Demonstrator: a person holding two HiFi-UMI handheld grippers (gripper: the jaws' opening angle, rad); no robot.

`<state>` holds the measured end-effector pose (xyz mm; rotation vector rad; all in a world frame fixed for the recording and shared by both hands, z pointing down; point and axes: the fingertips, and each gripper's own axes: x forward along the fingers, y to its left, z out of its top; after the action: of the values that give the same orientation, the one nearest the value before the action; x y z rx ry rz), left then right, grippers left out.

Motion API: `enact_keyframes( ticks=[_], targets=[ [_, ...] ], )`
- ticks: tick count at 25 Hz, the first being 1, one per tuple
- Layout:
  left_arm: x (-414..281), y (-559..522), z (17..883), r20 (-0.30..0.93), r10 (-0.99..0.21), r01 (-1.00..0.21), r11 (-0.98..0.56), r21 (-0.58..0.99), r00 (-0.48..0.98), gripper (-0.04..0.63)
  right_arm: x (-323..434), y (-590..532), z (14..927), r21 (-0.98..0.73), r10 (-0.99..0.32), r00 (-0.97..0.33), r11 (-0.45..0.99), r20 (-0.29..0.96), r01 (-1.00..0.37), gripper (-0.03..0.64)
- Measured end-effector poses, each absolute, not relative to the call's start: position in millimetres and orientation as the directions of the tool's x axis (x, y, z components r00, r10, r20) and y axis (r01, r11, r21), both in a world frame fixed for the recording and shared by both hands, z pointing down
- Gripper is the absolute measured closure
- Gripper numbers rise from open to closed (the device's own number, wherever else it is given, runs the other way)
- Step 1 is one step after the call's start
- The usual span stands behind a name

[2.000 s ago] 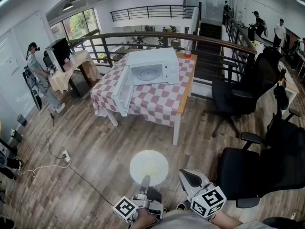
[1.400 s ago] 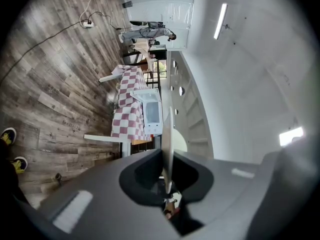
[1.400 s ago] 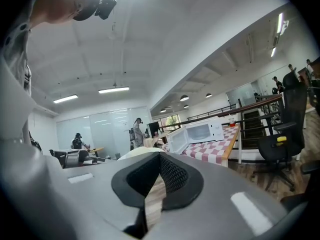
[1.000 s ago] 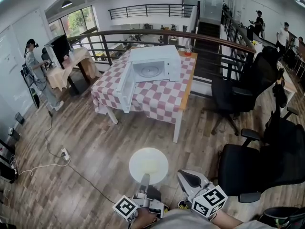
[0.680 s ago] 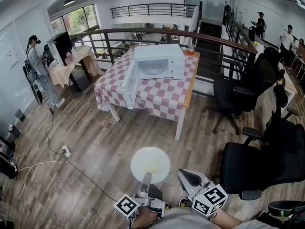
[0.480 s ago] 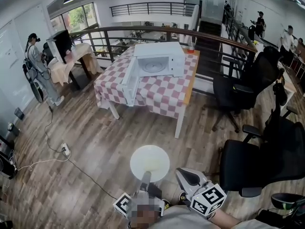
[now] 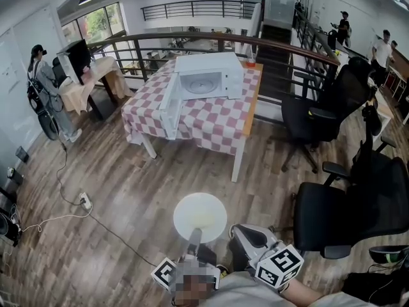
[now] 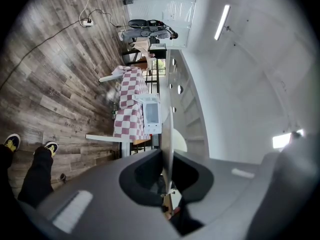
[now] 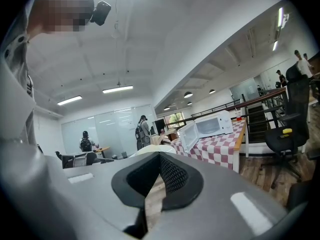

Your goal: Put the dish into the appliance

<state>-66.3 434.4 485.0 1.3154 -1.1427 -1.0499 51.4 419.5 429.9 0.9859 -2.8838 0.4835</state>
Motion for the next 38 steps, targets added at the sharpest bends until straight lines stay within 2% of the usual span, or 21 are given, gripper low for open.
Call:
enact_keyframes(
  ticks=[13, 38],
  targets=[
    [-86, 385, 490, -0.001, -0.990, -0.092, -0.014, 0.996, 0.143, 0.571, 35, 369, 439, -0.271, -0.572, -0.811, 0.767, 0.122, -0.581, 0.618],
    [-107, 139, 490, 0.035, -0.990, -0.105, 0.021, 0.994, 0.133, 0.571, 12, 115, 441, -0.288, -0.544, -0.825, 0.774, 0.153, -0.563, 0.618]
  ],
)
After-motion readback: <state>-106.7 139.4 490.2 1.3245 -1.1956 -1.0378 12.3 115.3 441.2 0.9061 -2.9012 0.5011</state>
